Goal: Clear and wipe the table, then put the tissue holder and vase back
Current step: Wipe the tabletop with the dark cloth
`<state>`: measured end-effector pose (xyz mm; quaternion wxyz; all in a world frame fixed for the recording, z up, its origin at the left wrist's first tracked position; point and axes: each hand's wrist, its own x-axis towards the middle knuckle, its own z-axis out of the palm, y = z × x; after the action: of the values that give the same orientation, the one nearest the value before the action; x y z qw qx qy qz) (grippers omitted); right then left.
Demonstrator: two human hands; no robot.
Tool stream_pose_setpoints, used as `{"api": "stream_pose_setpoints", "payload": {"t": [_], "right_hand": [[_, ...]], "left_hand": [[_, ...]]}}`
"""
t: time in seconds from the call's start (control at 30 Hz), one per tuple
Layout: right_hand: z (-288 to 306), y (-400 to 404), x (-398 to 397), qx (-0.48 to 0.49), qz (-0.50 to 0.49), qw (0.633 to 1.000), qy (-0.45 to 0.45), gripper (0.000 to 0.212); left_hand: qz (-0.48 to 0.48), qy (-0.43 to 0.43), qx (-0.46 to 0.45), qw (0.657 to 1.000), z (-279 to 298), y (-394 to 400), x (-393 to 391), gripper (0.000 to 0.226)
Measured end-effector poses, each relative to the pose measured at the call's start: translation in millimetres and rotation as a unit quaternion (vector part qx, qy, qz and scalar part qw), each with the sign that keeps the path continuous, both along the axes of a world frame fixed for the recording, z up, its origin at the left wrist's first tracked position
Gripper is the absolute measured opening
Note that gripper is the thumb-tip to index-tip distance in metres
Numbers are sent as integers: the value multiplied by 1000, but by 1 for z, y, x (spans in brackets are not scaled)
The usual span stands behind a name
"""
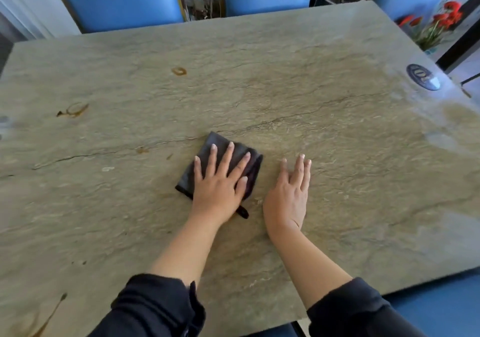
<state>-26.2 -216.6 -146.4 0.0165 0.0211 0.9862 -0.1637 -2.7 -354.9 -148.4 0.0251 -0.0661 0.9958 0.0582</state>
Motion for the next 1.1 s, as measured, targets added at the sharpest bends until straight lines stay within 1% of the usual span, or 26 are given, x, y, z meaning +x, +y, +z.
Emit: {"api": "stream_pose_setpoints", "payload": {"t": [0.07,0.1,0.2,0.3,0.37,0.4,0.47,0.6,0.67,0.7,0.73,0.77,0.83,0.9,0.93,0.97,1.0,1.1], "right_hand": [[2,-19,10,-25,55,998,-12,61],[3,-28,16,-37,74,996,-23,60],[-1,-43,22,-33,82,996,-21,61],[-5,-43,20,-15,82,996,-18,64],[-4,-45,20,-5,87,996,-17,64],[-3,-46,20,-1,89,996,-16,64],[-1,-46,21,3,89,996,-15,63],[0,-44,20,-10,87,996,-18,63],[-2,-44,19,-20,88,996,-15,64],[-2,-43,19,-26,89,996,-15,65],[-2,-43,18,-35,91,995,-13,65],[-2,-42,18,-48,92,995,-11,64],[0,-38,21,-89,94,992,-10,61],[3,-33,28,-137,82,987,-23,59],[4,-29,32,-152,75,985,-30,59],[4,-27,37,-155,75,985,-30,58],[4,-24,42,-150,81,985,-22,57],[2,-16,59,-133,110,985,9,56]], "left_hand": [[-41,4,-11,999,-4,-2,22,53],[-38,-1,-8,999,-5,-11,25,53],[33,6,-11,999,-3,-53,12,54],[142,-36,21,989,2,-92,-5,52],[173,-48,26,983,4,-96,-3,52],[169,-47,23,984,4,-91,5,52],[131,-26,7,991,2,-69,32,53],[-16,3,-18,1000,-1,-24,120,55],[-71,-2,-19,997,0,-30,148,55],[-77,1,-18,997,-1,-41,151,54],[-62,-4,-20,998,-2,-54,146,54],[-26,-8,-20,999,-1,-63,136,54],[77,-13,-22,997,1,-72,113,55],[158,-31,-16,987,-1,-63,98,54],[172,-33,-13,984,-1,-53,97,54],[163,-30,-18,986,-1,-42,101,54],[133,-24,-25,990,0,-30,108,55],[-10,-2,-41,999,-1,-3,148,55]]}}
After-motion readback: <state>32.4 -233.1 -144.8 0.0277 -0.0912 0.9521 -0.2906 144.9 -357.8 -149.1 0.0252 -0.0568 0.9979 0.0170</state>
